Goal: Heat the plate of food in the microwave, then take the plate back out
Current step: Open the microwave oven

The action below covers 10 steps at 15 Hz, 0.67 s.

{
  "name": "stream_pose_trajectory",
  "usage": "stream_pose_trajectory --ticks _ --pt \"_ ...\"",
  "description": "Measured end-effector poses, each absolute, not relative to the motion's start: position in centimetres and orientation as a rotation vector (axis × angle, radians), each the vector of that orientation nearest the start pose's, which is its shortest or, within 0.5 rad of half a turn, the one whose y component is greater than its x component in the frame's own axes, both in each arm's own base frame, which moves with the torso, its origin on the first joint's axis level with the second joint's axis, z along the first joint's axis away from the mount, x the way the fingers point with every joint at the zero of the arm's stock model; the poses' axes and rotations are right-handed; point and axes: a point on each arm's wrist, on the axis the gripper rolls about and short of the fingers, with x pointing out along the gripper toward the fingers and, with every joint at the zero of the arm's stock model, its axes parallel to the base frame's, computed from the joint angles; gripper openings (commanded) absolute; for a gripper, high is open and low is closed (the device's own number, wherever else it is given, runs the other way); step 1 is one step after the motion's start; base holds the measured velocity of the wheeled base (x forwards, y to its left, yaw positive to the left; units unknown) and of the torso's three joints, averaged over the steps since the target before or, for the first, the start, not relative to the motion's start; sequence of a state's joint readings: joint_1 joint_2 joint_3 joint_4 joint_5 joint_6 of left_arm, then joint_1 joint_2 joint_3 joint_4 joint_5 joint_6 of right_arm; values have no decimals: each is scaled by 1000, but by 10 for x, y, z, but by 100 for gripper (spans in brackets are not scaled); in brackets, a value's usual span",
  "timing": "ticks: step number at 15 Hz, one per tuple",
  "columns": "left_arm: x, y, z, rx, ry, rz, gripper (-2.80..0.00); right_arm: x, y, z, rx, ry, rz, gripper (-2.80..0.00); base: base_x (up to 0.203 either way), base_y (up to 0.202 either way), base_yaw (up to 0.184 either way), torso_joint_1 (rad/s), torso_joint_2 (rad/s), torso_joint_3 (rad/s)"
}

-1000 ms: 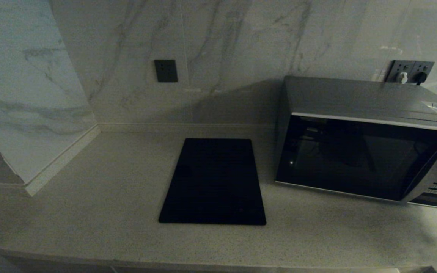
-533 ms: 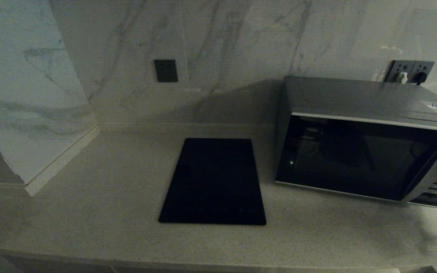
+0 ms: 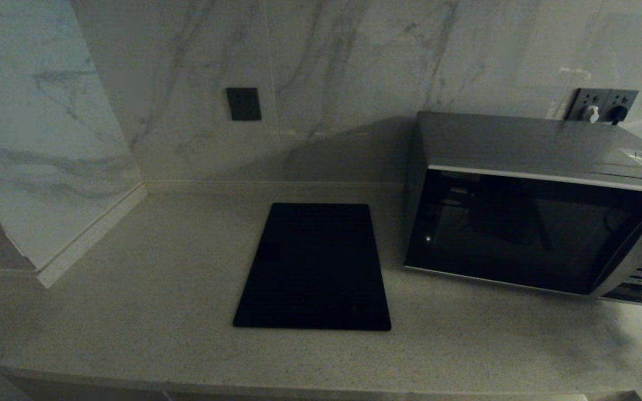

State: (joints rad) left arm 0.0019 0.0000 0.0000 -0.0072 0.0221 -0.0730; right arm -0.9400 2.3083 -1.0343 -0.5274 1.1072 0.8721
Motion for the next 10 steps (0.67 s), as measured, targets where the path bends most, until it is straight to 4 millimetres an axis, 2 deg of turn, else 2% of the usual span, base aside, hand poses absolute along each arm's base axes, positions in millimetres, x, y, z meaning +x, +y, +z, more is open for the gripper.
stream_pose_trajectory --ticks 10 --pt "-23 0 76 -73 -8 23 -280 257 -301 14 1506 471 1 -280 0 0 0 0 0 0"
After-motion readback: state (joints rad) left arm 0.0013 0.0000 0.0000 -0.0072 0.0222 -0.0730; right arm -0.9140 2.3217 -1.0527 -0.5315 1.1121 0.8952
